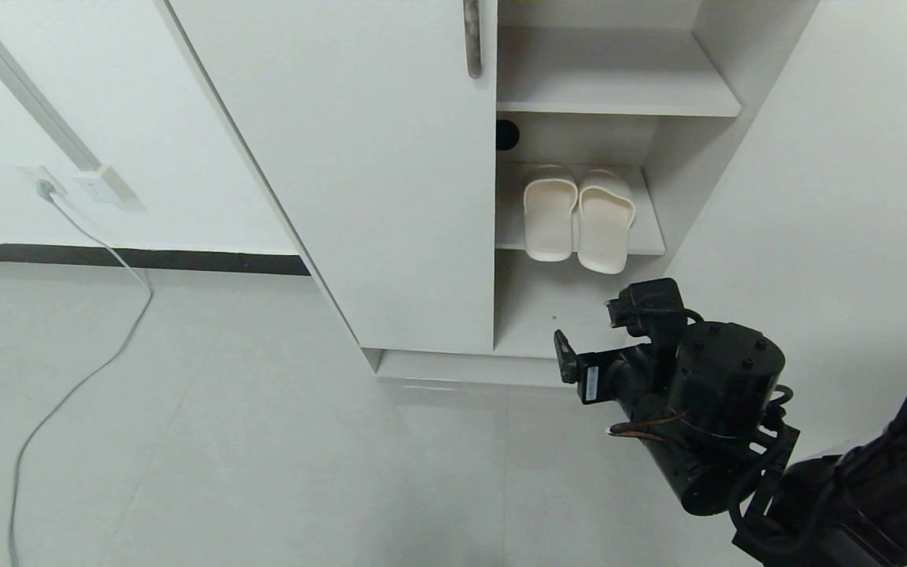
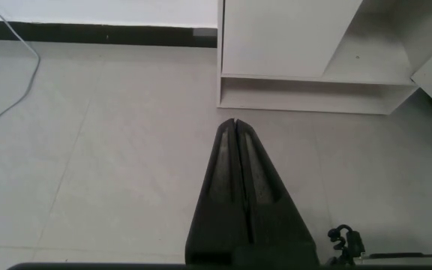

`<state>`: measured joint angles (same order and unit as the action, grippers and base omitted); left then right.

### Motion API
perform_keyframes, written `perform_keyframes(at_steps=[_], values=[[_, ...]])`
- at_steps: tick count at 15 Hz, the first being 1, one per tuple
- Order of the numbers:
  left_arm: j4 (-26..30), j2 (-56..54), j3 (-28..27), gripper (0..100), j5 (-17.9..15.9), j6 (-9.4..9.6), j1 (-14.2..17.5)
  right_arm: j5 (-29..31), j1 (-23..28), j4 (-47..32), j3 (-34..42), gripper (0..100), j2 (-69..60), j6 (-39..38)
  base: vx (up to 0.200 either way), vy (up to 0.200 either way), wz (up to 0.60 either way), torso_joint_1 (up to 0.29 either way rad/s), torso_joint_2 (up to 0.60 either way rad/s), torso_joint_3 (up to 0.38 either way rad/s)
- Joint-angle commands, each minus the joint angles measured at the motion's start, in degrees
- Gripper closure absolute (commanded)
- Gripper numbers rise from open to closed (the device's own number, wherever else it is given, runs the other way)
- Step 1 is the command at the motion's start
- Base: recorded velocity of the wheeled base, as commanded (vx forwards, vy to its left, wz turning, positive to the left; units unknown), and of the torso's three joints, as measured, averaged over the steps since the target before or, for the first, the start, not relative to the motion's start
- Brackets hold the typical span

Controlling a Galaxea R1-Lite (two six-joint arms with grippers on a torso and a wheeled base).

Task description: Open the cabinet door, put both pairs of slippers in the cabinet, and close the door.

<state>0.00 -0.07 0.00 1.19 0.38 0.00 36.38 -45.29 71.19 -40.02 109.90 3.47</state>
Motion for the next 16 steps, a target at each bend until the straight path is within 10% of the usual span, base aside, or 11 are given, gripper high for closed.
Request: perform_keyframes(at_steps=[1, 16], values=[[0.0, 0.1, 0.0, 100, 0.0, -0.2, 0.0, -0.1, 0.0, 0.1, 0.1, 0, 0.0, 0.0, 0.0, 0.0, 0.0, 0.0, 0.0, 0.0], [0.1, 0.1, 0.0, 100, -0.3, -0.03, 0.0, -0.8, 0.0, -0.2, -0.6, 0, 0.6, 0.2, 0.0, 0.0, 0.0, 0.002, 0.0, 0.041]])
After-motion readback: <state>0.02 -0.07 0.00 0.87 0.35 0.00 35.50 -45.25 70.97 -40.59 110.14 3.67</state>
